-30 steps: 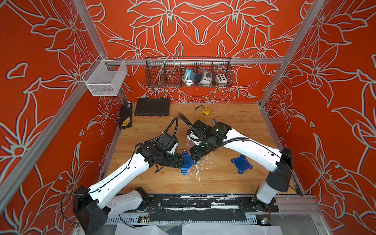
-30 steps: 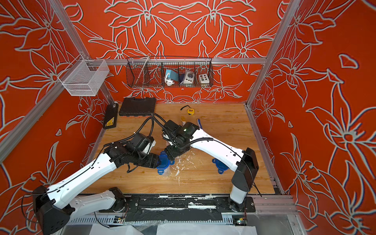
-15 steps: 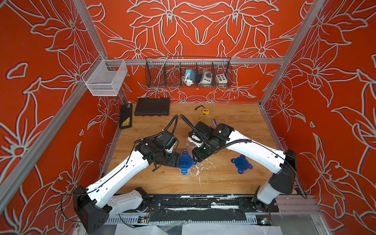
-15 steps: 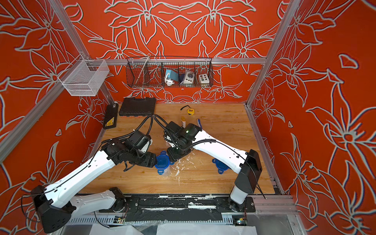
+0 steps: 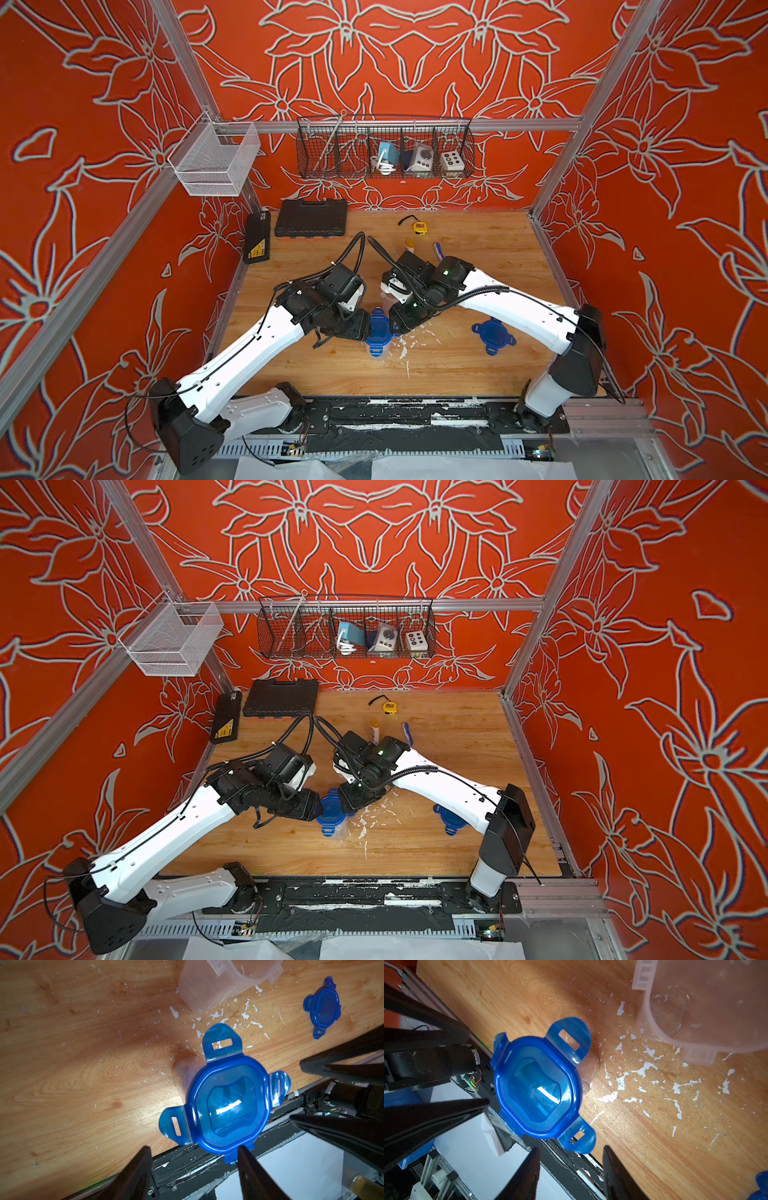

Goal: Pack away toiletry kits
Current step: Close the fastener on the container.

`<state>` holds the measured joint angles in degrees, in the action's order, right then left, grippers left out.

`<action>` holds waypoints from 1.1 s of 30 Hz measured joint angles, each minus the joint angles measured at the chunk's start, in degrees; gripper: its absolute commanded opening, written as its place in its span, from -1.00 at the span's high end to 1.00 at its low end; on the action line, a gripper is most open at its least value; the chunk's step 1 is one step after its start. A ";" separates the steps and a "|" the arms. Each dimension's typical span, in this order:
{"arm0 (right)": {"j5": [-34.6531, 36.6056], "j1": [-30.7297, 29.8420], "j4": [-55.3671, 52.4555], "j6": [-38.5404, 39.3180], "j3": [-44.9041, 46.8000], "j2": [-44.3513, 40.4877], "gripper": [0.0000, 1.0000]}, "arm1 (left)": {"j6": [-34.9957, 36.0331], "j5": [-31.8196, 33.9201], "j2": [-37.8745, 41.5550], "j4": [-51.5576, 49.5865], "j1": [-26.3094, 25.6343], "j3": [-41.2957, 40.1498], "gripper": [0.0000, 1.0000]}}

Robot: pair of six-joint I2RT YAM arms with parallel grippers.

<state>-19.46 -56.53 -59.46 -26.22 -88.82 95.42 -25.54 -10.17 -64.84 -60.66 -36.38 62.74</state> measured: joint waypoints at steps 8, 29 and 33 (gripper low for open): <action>-0.26 0.00 1.42 -0.24 0.61 1.99 0.09 | 0.02 -1.16 -0.22 0.98 0.00 -1.29 -0.25; 1.88 0.11 1.11 0.63 0.28 3.28 -0.36 | 0.00 -2.36 -0.13 2.89 0.00 -4.74 -0.19; 4.98 0.11 -2.36 1.66 -2.84 3.43 -0.37 | 0.00 -2.34 0.04 2.93 0.00 -4.87 -0.17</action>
<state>-14.48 -56.42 -61.82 -24.56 -91.66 98.85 -25.54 -12.51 -64.79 -57.74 -36.38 57.87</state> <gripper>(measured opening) 0.687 0.591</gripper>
